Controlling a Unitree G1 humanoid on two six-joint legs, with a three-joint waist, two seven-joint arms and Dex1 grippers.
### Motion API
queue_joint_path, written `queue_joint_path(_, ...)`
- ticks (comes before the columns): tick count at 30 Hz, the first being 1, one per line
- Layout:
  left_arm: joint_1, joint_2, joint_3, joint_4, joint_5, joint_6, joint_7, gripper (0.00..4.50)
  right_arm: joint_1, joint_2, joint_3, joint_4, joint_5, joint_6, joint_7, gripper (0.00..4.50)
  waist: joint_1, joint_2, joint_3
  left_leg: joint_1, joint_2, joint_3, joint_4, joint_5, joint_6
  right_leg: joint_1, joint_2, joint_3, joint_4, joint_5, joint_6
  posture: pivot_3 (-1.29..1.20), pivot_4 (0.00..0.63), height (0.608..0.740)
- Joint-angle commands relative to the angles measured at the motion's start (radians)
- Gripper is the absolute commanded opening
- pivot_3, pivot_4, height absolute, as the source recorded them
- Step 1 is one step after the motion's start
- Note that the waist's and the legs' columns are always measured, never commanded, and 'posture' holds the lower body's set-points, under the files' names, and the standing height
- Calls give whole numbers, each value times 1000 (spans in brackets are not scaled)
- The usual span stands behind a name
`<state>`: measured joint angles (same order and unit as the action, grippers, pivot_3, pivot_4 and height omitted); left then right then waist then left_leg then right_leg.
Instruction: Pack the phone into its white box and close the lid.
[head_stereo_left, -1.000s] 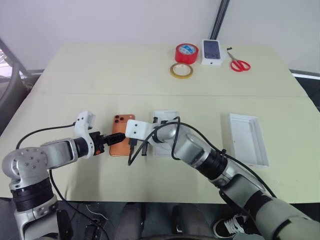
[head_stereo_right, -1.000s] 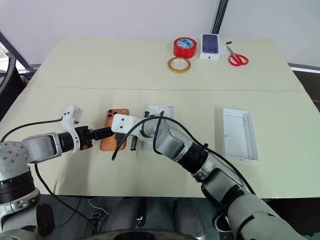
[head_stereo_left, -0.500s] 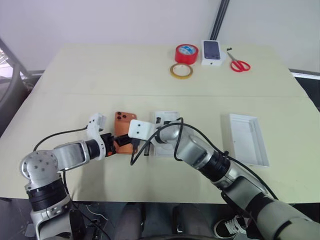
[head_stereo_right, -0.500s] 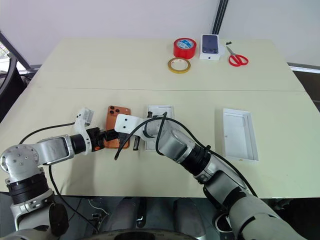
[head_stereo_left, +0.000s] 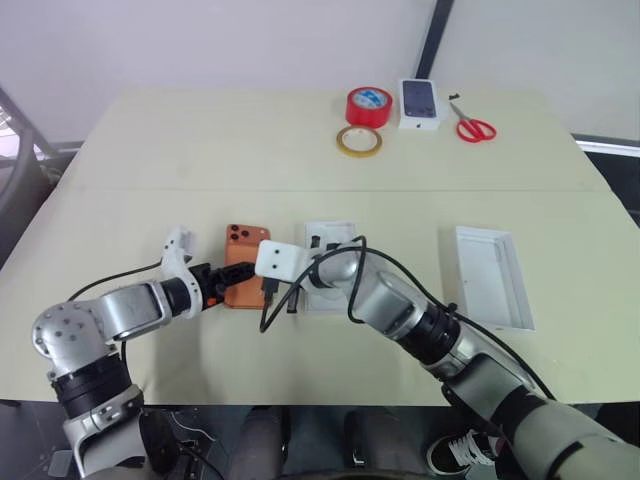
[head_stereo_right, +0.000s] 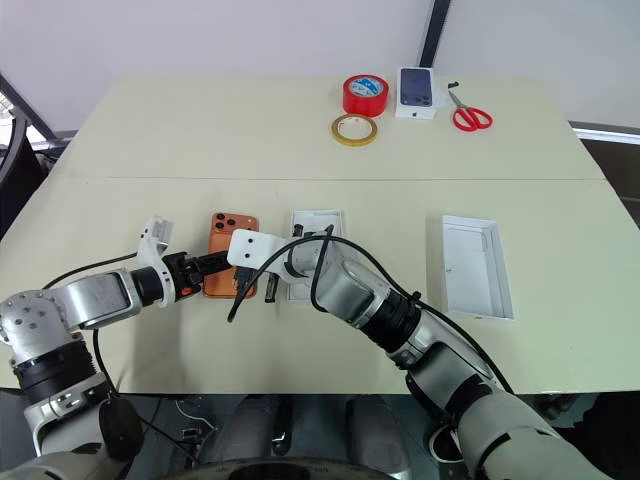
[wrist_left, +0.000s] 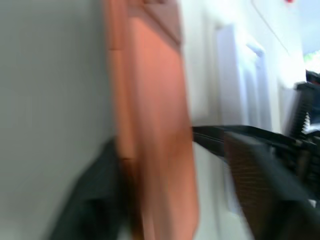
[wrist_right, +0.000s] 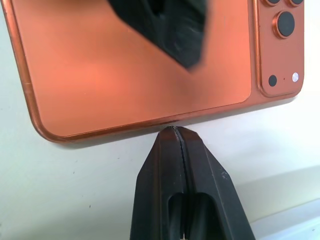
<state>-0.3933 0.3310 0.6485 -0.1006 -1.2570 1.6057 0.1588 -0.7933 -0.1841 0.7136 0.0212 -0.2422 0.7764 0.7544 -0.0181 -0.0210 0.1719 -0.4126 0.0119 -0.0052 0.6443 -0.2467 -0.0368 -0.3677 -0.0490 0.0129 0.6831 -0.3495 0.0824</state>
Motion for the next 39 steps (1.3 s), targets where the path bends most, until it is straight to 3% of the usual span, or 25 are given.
queue_joint_path(1,11,27,30,4,-56,9,7,2633,6,-1,3,-38,-7,-1,5,0,0,0,0,0,0,0,0,0,-1,0,0,0,0,0,0,0,150,722)
queue_joint_path(7,43,51,51,42,-116,-8,34,2633,8,-6,6,-50,-14,1,10,0,-1,0,0,0,0,0,-1,1,-1,0,0,0,0,0,0,0,150,722)
queue_joint_path(10,59,59,46,48,-156,-31,51,1740,8,-12,4,-58,-17,0,13,0,-1,0,0,0,0,0,-1,1,-1,-1,0,0,0,0,0,0,150,722)
queue_joint_path(13,75,64,26,54,-215,-61,78,294,-2,-35,-11,-94,-25,-3,17,0,5,-1,0,0,0,0,-1,1,-1,-1,0,0,0,0,0,0,150,722)
queue_joint_path(14,85,66,15,54,-256,-82,94,20,-7,-44,-28,-121,-20,8,20,0,3,-1,0,1,0,-1,-1,0,-1,-3,-1,-1,-1,0,0,0,150,722)
queue_joint_path(20,120,104,-76,31,-543,-293,237,20,-11,-127,-185,-339,71,115,92,0,6,-1,1,-2,0,-1,-2,0,-1,-2,-1,0,-1,0,0,0,150,722)
queue_joint_path(24,110,97,-166,-26,-703,-457,322,20,50,-255,-325,-457,158,108,151,0,8,-2,1,-7,0,-2,0,0,-1,-6,-2,-1,-1,0,0,0,150,722)
queue_joint_path(29,98,1,-338,-123,-715,-568,373,20,213,-410,-513,-494,275,23,210,0,12,-2,1,-10,-2,-1,2,-1,2,-3,-4,-2,-5,0,0,0,150,722)
queue_joint_path(34,111,-49,-481,-145,-713,-649,419,20,331,-512,-594,-496,323,-11,213,0,1,-1,2,-9,0,-1,3,-2,3,-3,-1,-1,-5,0,0,0,150,722)
queue_joint_path(39,106,-47,-579,-122,-690,-676,410,20,360,-541,-627,-492,338,3,167,0,5,0,3,-8,2,-1,3,0,1,-3,2,-1,-3,0,0,0,150,722)
